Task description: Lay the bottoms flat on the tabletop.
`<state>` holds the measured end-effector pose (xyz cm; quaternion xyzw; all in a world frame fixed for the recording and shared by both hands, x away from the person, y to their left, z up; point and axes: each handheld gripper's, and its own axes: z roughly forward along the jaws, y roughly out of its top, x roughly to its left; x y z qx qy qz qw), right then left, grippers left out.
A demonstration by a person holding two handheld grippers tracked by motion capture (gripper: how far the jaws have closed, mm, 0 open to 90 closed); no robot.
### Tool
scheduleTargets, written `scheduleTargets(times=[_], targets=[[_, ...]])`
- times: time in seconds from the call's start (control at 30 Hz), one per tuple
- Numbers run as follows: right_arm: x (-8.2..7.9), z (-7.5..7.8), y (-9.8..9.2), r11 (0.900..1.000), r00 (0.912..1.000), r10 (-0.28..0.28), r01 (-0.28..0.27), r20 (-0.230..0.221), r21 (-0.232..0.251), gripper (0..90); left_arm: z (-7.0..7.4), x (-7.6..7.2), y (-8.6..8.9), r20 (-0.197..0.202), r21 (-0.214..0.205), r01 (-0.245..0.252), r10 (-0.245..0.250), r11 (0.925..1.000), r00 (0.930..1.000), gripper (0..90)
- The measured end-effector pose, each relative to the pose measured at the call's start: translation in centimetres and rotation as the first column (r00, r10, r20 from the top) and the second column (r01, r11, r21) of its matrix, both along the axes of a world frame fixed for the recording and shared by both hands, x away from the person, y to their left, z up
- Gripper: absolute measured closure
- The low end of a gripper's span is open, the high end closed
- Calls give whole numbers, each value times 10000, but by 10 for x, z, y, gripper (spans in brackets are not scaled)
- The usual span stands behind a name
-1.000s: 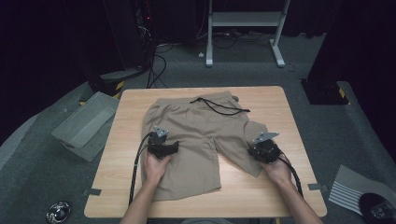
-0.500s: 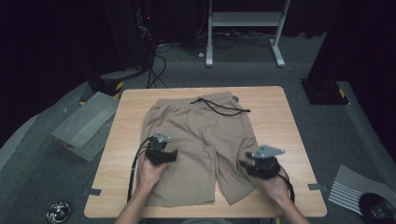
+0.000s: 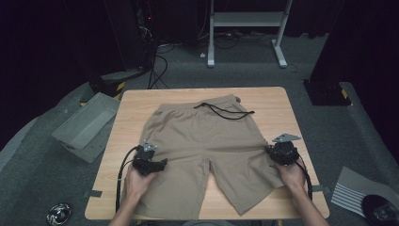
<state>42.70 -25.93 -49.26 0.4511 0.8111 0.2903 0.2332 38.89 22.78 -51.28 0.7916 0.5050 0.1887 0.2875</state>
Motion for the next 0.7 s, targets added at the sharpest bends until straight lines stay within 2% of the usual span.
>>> scheduleTargets(times=[0.03, 0.1, 0.17, 0.2, 0.27, 0.33, 0.37, 0.4, 0.43, 0.47, 0.53, 0.57, 0.6, 0.63, 0.67, 0.7], targets=[[1, 4, -2, 9997, 9996, -256, 257, 79, -53, 622, 1, 0, -2, 66, -7, 69, -69, 10000, 10000, 291], [-3, 13, -3, 9996, 9996, -171, 166, 219, 211, 563, 3, 2, -9, 252, -161, 209, -205, 9997, 9995, 287], [-16, 22, 6, 9975, 9969, 553, -576, 568, 406, 535, 2, 4, -15, 413, -307, 232, -219, 9993, 9989, 286], [-25, 24, 14, 9916, 9913, 1183, -1209, 573, 457, 528, 1, 6, -18, 349, -299, 250, -239, 9992, 9991, 286], [-33, 20, 28, 9819, 9821, 1880, -1883, 130, 213, 519, -1, 9, -23, 246, -128, 373, -370, 9992, 9990, 284], [-31, 6, 38, 9750, 9718, 2218, -2200, -794, 303, 525, -4, 13, -27, 184, -163, 391, -388, 9991, 9991, 282], [-27, -6, 42, 9753, 9667, 2200, -2209, -1306, 82, 549, -5, 14, -28, 222, -171, 360, -357, 9992, 9991, 278], [-25, -13, 43, 9746, 9638, 2237, -2221, -1448, 272, 583, -5, 16, -30, 281, -197, 318, -312, 9993, 9991, 278], [-24, -15, 43, 9738, 9658, 2235, -2154, -1316, 729, 598, -5, 18, -31, 302, -212, 287, -281, 9994, 9991, 277], [-23, -16, 45, 9739, 9663, 2227, -2143, -1294, 753, 620, -6, 21, -33, 379, -228, 231, -223, 9995, 9990, 274], [-25, -16, 59, 9705, 9637, 2404, -2365, -1163, 471, 618, -7, 30, -39, 420, -282, 141, -130, 9995, 9990, 253], [-25, -16, 65, 9663, 9592, 2567, -2525, -1185, 493, 596, -7, 35, -43, 363, -251, 193, -184, 9995, 9992, 250], [-27, -16, 73, 9587, 9504, 2841, -2800, -1268, 490, 584, -6, 40, -49, 296, -245, 240, -233, 9994, 9993, 248], [-31, -14, 83, 9440, 9336, 3296, -3285, -1404, 315, 575, -5, 42, -52, 228, -238, 298, -293, 9993, 9993, 248], [-34, -13, 88, 9334, 9209, 3578, -3575, -1545, 309, 575, -4, 44, -55, 116, -139, 427, -425, 9990, 9990, 253], [-38, -11, 93, 9173, 9043, 3966, -3969, -1578, 306, 576, -2, 44, -58, 52, -63, 558, -558, 9984, 9984, 271]])
